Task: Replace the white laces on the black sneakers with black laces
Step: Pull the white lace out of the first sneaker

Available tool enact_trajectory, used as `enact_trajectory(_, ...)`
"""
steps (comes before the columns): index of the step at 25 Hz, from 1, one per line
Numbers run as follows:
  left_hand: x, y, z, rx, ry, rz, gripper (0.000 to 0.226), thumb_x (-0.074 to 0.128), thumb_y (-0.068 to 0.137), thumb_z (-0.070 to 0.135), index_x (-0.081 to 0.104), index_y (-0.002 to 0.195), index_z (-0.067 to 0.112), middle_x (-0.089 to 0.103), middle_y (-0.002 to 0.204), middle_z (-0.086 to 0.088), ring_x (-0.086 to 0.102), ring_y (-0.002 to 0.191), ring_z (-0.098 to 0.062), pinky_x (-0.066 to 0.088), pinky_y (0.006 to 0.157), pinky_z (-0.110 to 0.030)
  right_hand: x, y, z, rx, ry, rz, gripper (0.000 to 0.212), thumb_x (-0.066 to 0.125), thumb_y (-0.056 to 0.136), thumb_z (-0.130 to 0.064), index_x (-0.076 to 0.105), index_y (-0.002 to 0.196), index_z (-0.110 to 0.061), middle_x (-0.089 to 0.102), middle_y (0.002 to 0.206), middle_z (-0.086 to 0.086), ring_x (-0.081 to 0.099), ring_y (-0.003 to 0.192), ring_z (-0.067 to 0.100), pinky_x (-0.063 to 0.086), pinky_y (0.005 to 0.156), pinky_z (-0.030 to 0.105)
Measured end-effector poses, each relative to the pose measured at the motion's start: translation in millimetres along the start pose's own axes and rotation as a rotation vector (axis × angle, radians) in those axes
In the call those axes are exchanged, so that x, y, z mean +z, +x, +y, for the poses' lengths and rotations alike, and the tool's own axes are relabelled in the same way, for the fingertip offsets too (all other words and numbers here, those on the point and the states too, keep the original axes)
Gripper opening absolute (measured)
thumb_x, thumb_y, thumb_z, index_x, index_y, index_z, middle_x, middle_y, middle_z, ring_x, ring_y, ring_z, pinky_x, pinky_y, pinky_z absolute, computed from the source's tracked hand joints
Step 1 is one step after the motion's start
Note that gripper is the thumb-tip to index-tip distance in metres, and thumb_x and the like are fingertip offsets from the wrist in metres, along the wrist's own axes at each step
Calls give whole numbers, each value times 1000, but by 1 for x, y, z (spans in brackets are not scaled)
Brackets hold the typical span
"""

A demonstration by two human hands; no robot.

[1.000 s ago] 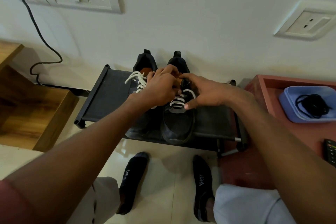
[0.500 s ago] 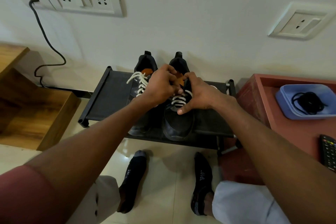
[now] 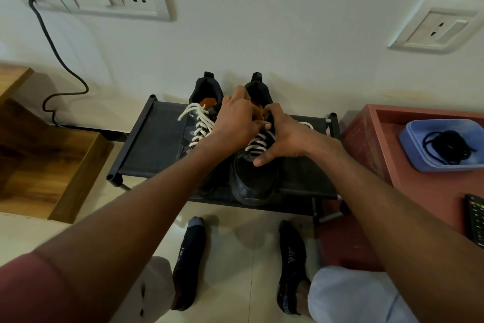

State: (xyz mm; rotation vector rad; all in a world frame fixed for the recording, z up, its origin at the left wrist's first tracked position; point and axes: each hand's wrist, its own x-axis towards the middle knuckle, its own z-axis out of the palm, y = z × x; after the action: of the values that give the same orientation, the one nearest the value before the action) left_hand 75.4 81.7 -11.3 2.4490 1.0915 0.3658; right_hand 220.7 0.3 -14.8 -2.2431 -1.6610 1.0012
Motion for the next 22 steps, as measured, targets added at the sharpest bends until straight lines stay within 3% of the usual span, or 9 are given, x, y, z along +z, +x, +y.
enact_trajectory(5,-5,-1,-3,-35,-80,-40,23,85,84,25,73,74,9,43,108,0,53,99,-21,36,65,-22,1,-1,-6,-1,-17,-5,129,103,48,-50,17,144,-45,45,154,5,53,135,33,50,107,55)
enact_trajectory(9,-22,-13,2,-257,-312,39,29,76,94,27,69,73,10,55,101,2,57,87,-11,49,78,-28,0,-3,-7,48,-38,3,127,103,46,-52,16,138,-51,50,150,8,57,129,35,52,103,57)
enact_trajectory(11,-26,-28,7,-430,-591,33,29,70,100,27,68,75,12,66,81,2,61,72,-6,51,67,-23,0,-3,-9,54,-51,1,120,103,50,-49,18,135,-48,54,142,9,59,122,33,54,100,55)
enact_trajectory(12,-26,-35,11,-494,-713,21,28,67,102,26,69,79,10,70,79,-1,64,74,-7,50,65,-21,1,-3,-9,51,-58,2,117,102,52,-47,19,134,-47,55,140,9,60,119,33,54,99,54)
enact_trajectory(14,-27,-36,13,-514,-804,41,27,64,103,27,70,85,8,74,84,-5,69,82,-13,53,77,-28,2,-2,-10,38,-71,-1,116,102,53,-48,19,134,-47,55,139,10,60,119,33,55,98,55)
enact_trajectory(16,-27,-25,10,-421,-609,-3,30,68,99,41,70,85,14,74,81,-2,69,83,-14,49,85,-40,2,-2,-8,27,-78,-7,121,101,52,-52,16,138,-48,53,143,11,60,122,35,54,99,55)
enact_trajectory(18,-27,-16,7,-299,-190,-63,26,74,89,50,68,81,27,72,77,6,67,84,-13,38,94,-47,1,-2,-7,17,-91,-21,127,100,51,-56,12,142,-49,51,148,11,59,125,36,53,101,55)
enact_trajectory(20,-23,-14,2,-166,78,-48,22,75,88,40,63,74,29,68,72,10,63,83,-13,27,93,-47,2,-1,-6,13,-91,-19,128,100,48,-60,13,142,-51,51,149,10,58,127,36,52,103,56)
enact_trajectory(22,-22,-15,0,-77,153,-17,27,73,89,32,58,68,27,60,64,10,59,75,-13,20,84,-42,2,3,-6,16,-88,-20,127,100,45,-60,15,139,-53,52,148,9,59,127,36,52,103,57)
